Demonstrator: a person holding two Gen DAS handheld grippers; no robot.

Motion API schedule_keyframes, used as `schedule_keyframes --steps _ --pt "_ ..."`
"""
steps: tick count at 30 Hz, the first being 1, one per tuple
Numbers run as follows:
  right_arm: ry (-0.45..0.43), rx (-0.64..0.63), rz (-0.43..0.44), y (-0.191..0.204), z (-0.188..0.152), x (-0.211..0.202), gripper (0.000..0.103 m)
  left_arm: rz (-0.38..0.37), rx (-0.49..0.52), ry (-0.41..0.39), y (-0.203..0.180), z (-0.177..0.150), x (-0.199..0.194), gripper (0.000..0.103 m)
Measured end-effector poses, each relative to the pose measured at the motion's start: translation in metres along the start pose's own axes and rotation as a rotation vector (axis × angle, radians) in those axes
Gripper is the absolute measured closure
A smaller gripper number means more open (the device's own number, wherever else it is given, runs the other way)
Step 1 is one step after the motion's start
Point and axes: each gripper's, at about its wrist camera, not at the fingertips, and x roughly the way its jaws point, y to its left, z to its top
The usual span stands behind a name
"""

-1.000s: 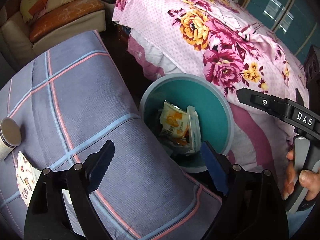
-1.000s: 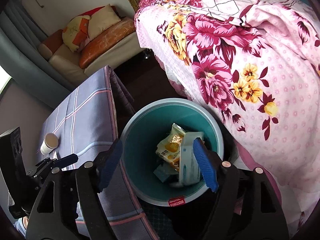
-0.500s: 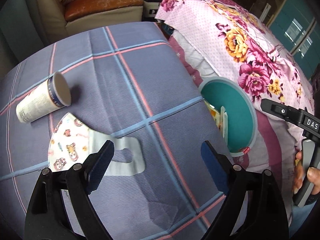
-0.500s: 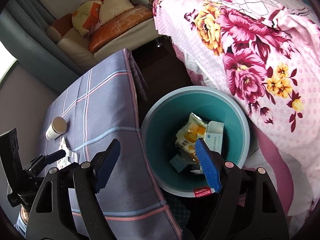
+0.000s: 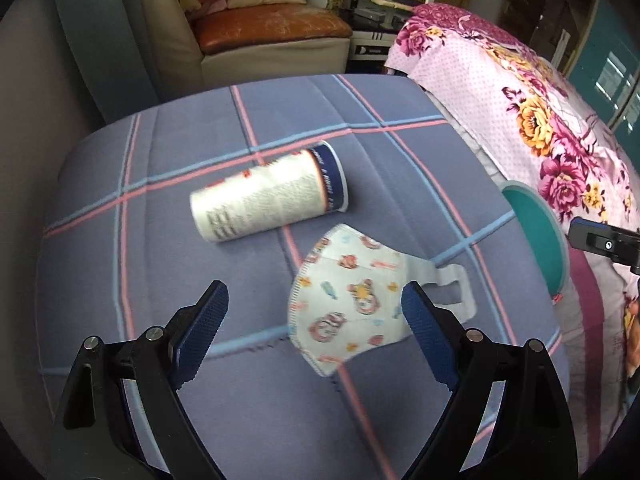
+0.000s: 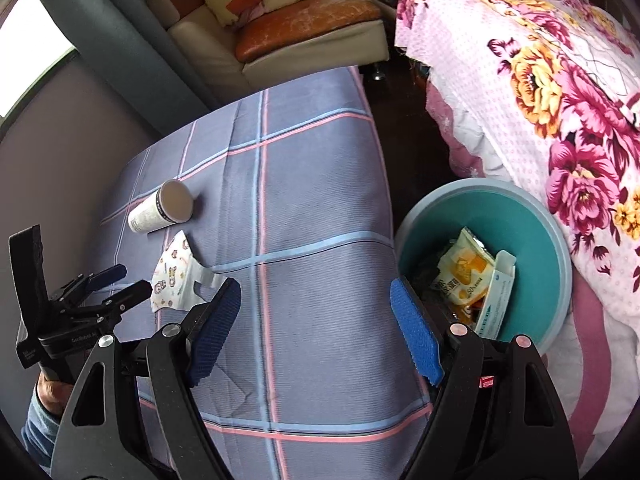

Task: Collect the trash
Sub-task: 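Move both open tools back over the table, then grasp the strawberry yogurt bottle with the left tool while the right grasps the cartoon face mask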

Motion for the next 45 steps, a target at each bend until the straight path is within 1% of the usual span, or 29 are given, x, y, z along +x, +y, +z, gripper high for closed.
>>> schedule_keyframes --steps 2,4,5,8,14,19,21,22,23,24,26,28,29,31,32,38,40,42,45 --pt "0.016 -0.018 -0.001 0.016 0.000 0.006 0.030 0.011 0.037 -0.018 0.014 0.005 -0.001 0.014" --pt "0.039 -0.036 0.002 0.029 0.000 0.013 0.030 0.006 0.085 -0.031 0.025 0.011 -0.001 0.014" --pt "0.067 -0.053 0.009 0.040 0.002 0.020 0.030 0.008 0.114 -0.039 0.030 0.016 0.001 0.014" --pt "0.100 -0.096 0.005 0.061 0.006 0.032 0.030 0.000 0.189 -0.050 0.039 0.027 0.008 0.014" --pt "0.151 -0.135 -0.008 0.090 0.009 0.058 0.029 -0.082 0.361 -0.003 0.044 0.047 0.039 0.014" --pt "0.179 -0.143 -0.019 0.104 0.016 0.076 0.029 -0.116 0.456 0.023 0.042 0.056 0.060 0.015" --pt "0.188 -0.146 -0.021 0.109 0.020 0.084 0.029 -0.136 0.464 0.026 0.043 0.058 0.066 0.024" --pt "0.190 -0.149 -0.021 0.110 0.020 0.087 0.029 -0.153 0.457 0.037 0.043 0.058 0.069 0.036" --pt "0.195 -0.155 -0.019 0.112 0.021 0.092 0.029 -0.156 0.449 0.041 0.044 0.057 0.071 0.037" --pt "0.197 -0.158 -0.017 0.113 0.020 0.095 0.029 -0.148 0.445 0.026 0.045 0.055 0.072 0.039" --pt "0.206 -0.174 -0.009 0.117 0.020 0.101 0.029 -0.141 0.416 -0.002 0.048 0.050 0.069 0.046" --pt "0.209 -0.193 -0.004 0.122 0.020 0.103 0.029 -0.166 0.335 -0.007 0.059 0.048 0.067 0.051" --pt "0.211 -0.214 0.006 0.130 0.019 0.106 0.029 -0.187 0.271 -0.006 0.069 0.045 0.064 0.052" --pt "0.217 -0.259 0.026 0.146 0.017 0.112 0.029 -0.199 0.207 -0.006 0.081 0.037 0.058 0.054" --pt "0.218 -0.270 0.030 0.147 0.016 0.113 0.029 -0.194 0.192 -0.009 0.085 0.031 0.054 0.054" --pt "0.249 -0.412 0.052 0.186 0.008 0.136 0.029 -0.180 0.111 0.019 0.108 -0.006 0.028 0.055" --pt "0.258 -0.469 0.033 0.198 0.004 0.146 0.029 -0.187 0.063 0.027 0.118 -0.020 0.021 0.055" --pt "0.263 -0.491 0.019 0.202 0.001 0.152 0.029 -0.182 0.030 0.033 0.125 -0.027 0.016 0.054" --pt "0.257 -0.543 -0.007 0.208 -0.002 0.160 0.029 -0.174 -0.003 0.037 0.130 -0.031 0.015 0.054"
